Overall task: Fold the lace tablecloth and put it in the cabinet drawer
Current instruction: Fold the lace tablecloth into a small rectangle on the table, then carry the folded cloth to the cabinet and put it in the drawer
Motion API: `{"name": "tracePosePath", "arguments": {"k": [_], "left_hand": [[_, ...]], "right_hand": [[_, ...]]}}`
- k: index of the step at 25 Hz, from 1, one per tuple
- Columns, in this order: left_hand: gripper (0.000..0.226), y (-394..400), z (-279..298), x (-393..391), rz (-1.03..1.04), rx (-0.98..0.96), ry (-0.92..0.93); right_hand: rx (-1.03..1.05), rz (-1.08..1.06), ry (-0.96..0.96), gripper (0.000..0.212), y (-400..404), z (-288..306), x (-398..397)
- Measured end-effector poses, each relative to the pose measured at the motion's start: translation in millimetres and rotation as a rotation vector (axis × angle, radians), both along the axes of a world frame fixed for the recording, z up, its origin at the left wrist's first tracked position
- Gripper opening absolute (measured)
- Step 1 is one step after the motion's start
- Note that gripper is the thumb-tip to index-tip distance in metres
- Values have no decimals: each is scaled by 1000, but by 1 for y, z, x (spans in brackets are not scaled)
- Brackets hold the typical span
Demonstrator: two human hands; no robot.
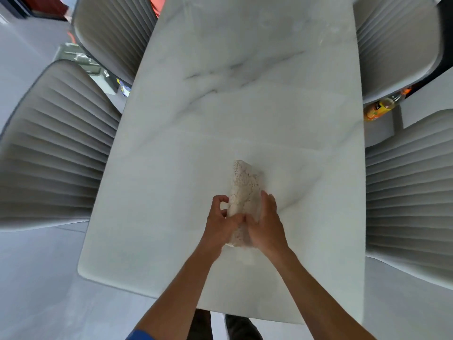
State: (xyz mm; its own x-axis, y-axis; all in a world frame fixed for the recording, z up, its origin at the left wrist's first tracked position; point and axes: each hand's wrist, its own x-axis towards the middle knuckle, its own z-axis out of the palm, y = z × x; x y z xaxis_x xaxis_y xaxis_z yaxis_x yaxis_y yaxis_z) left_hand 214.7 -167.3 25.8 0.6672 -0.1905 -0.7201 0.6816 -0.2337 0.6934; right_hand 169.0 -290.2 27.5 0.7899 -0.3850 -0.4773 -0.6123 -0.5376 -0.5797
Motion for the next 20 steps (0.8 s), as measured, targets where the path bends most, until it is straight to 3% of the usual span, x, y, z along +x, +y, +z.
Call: {"name": "tracePosePath", "arguments": {"k": [2,5,7,10,12,15,17,20], "left_hand": [[38,12,34,-2,7,-44,-79],[45,36,87,-15,-21,-187,-206],[53,61,121,-33,-5,-229,-289],[57,115,158,-59,74,-179,-342],[56,153,171,-70,68,-171,-309],[53,207,179,-96,256,-202,-206],[44,233,173,-121,536,-157,-151],[31,263,146,-174,909,-65,-122]], "right_hand": [[-81,129,-246,68,5,25,0],[52,128,-505,60,27,63,4],[102,145,-616,57,50,86,3],[-29,354,-715,66,71,122,18],[-32,509,-635,77,72,142,41],[430,693,-163,72,96,154,51],[704,569,2,63,124,140,30],[767,325,-46,44,184,119,-11]]}}
